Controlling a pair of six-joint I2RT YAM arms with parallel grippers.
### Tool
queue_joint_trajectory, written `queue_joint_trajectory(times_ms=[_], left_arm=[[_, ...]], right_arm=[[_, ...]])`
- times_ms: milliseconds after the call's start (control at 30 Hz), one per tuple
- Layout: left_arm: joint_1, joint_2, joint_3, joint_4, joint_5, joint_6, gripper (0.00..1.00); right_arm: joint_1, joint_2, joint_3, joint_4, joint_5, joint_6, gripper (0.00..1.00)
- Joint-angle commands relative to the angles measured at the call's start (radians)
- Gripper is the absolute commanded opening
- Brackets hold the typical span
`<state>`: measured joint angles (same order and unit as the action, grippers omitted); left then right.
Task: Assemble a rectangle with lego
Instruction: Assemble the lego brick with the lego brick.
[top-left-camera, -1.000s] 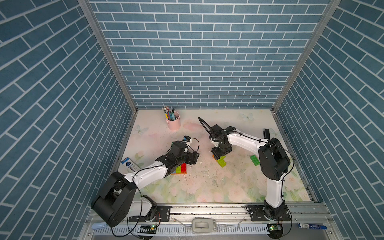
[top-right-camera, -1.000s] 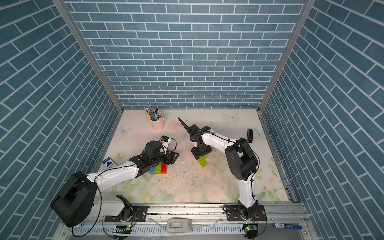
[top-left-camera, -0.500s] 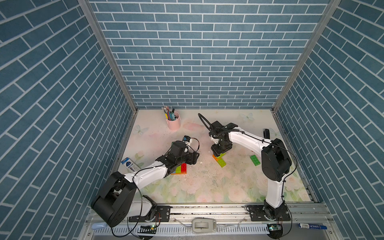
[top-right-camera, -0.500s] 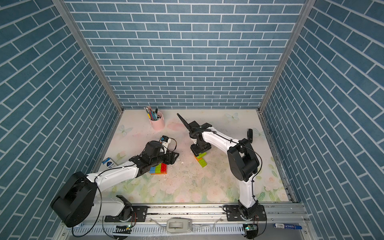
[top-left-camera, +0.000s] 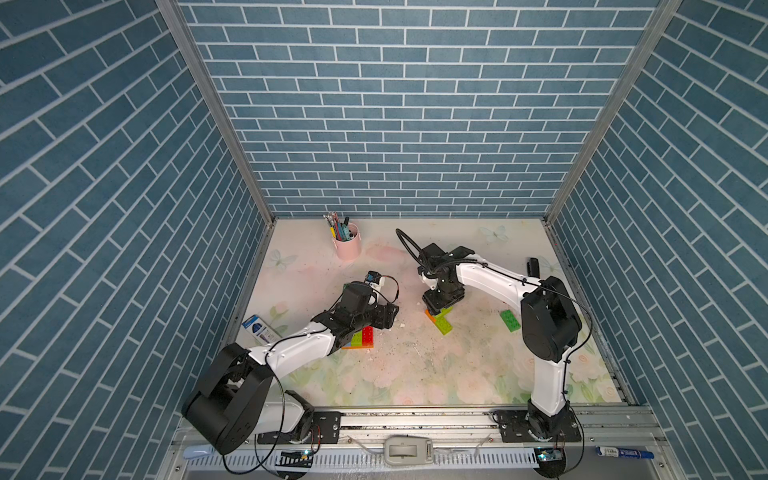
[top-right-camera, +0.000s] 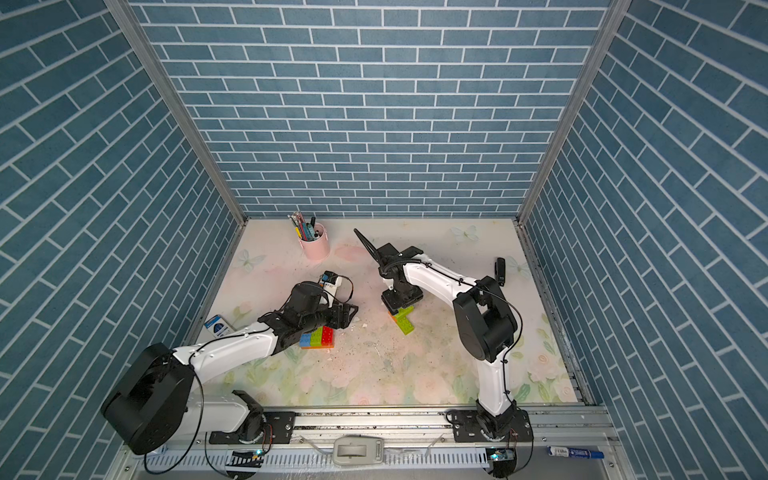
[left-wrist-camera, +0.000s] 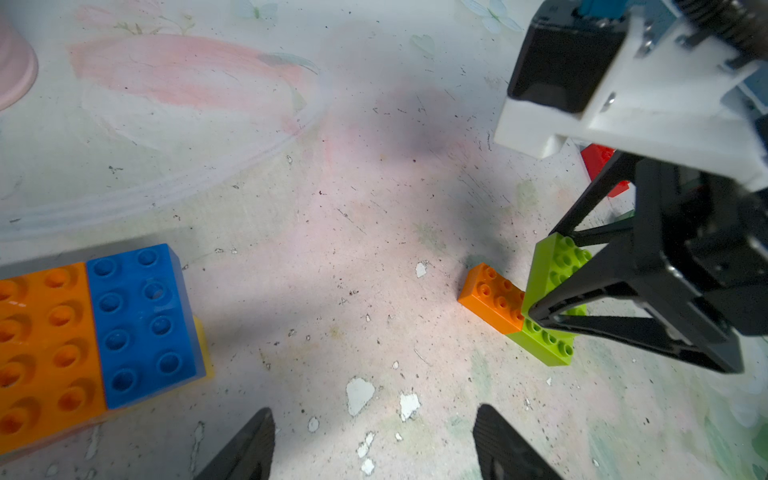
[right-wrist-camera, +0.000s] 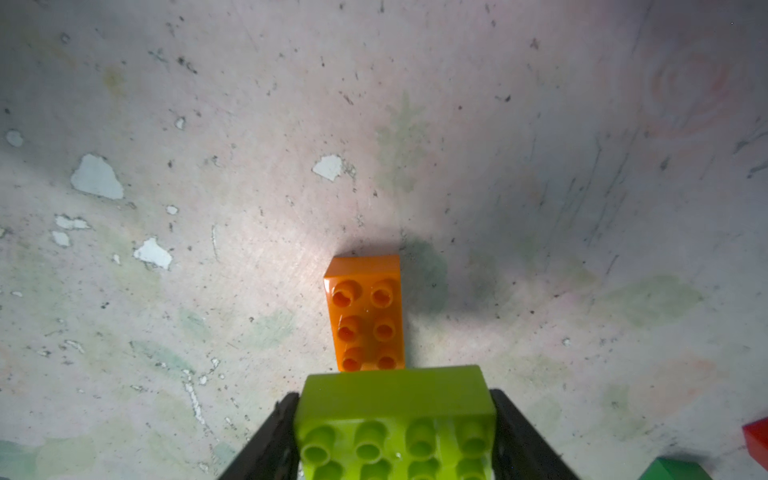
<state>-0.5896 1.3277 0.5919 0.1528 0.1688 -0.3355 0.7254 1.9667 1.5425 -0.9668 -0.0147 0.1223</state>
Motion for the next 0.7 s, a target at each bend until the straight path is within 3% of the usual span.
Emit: queue_joint_trajectory(times_ms=[0, 667], left_arm=[[0.002, -0.009, 0.002, 0.007, 0.0, 0.01, 0.77], [0.001, -0.009, 0.0, 0.011, 0.003, 0.015, 0.77]], right_arm=[[-0.004, 0.021, -0.022, -0.011, -0.006, -0.035, 0.0], [-0.022, 0.045, -0.041, 0.019, -0.011, -0.033, 0.0]])
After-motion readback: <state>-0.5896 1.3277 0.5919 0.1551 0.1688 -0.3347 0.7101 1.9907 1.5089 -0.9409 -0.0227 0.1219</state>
